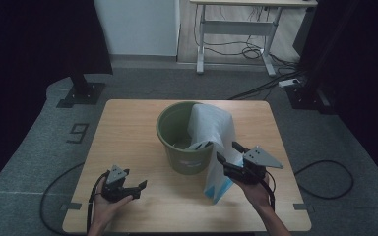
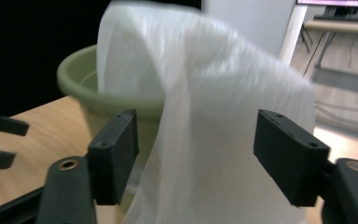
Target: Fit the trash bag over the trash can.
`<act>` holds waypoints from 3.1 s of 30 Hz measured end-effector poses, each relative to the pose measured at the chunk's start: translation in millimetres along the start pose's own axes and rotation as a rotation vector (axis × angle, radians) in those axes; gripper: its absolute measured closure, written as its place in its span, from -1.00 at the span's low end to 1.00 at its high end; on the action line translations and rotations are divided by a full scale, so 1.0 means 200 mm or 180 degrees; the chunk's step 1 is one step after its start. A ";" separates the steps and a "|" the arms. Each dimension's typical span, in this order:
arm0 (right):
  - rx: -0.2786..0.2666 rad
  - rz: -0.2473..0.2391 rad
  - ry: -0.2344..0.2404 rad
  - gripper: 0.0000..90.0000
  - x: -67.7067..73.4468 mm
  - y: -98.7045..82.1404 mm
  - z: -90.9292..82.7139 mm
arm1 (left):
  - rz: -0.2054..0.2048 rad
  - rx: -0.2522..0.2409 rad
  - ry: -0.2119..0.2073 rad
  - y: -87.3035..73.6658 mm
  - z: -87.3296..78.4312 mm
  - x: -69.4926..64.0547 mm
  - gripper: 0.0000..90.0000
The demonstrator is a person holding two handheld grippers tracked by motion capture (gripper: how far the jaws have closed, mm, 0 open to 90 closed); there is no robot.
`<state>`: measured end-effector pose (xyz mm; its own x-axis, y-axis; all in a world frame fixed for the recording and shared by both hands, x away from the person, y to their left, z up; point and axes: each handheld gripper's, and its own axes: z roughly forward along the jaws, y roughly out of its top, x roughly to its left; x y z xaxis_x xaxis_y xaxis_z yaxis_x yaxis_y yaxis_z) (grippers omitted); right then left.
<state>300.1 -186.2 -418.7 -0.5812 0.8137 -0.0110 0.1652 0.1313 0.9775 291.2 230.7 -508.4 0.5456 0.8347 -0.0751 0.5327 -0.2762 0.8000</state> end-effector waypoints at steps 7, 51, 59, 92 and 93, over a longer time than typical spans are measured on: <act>0.0159 0.0144 -0.0023 -0.48 0.11 -0.19 0.02 | 0.0020 0.0004 -0.0025 0.01 0.00 -0.01 -0.66; -0.0067 -0.0519 -0.0473 0.97 -0.21 0.11 -0.10 | 0.0312 -0.0475 -0.0220 0.58 -0.16 -0.20 -0.57; 0.0010 -0.0671 -0.0358 0.97 -0.14 0.25 -0.04 | 0.0427 -0.0546 -0.0343 0.67 -0.13 -0.30 -0.55; 0.0238 -0.0737 -0.0111 0.97 -0.03 0.29 0.10 | 0.0538 -0.0841 -0.0524 0.86 0.00 -0.57 -0.34; 0.0238 -0.0739 -0.0106 0.97 -0.03 0.29 0.10 | 0.0545 -0.0856 -0.0507 0.87 0.00 -0.58 -0.26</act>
<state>328.3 -171.6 -366.4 -0.5841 0.7748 -0.2418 0.0894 0.3575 0.9296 321.7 85.5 -360.6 0.7175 0.6965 -0.0013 0.2469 -0.2527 0.9355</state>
